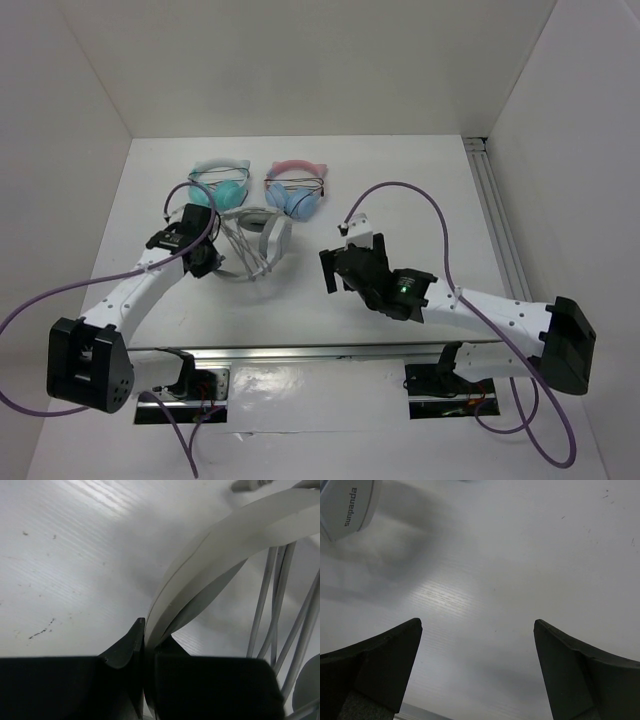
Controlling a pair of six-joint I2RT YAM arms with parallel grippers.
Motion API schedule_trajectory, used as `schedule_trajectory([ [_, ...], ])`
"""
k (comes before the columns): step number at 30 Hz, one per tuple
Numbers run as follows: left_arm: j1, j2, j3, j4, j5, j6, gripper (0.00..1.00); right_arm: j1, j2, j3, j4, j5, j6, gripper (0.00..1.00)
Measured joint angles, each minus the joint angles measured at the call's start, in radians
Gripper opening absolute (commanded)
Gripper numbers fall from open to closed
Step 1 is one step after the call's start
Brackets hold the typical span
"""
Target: Wrap the headphones
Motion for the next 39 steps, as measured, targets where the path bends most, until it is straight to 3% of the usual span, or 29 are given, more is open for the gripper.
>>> schedule_trajectory([
  [27,0.235,0.111,-0.157,0.074,-0.037,-0.162,0.01,0.000,-0.076,-0.009,0.003,0.034,0.015,1.00],
  [28,0.238,0.115,-0.157,0.081,-0.036,-0.166,0.03,0.000,-0.076,-0.010,0.003,0.033,0.015,1.00],
  [29,0.240,0.117,-0.157,0.084,-0.036,-0.171,0.12,0.000,-0.076,-0.010,0.003,0.033,0.015,1.00],
  [32,0.241,0.124,-0.157,0.084,-0.036,-0.182,0.27,0.000,-0.076,-0.010,0.004,0.032,0.015,1.00],
  [33,0.241,0.125,-0.157,0.085,-0.036,-0.184,0.40,0.000,-0.076,-0.010,0.004,0.029,0.015,1.00],
  [36,0.242,0.122,-0.159,0.082,-0.027,-0.183,0.55,0.001,-0.076,-0.010,0.005,0.024,0.015,1.00],
  [39,0.243,0.093,-0.172,0.082,-0.023,-0.182,0.60,0.003,-0.076,-0.010,0.005,0.021,0.015,1.00],
])
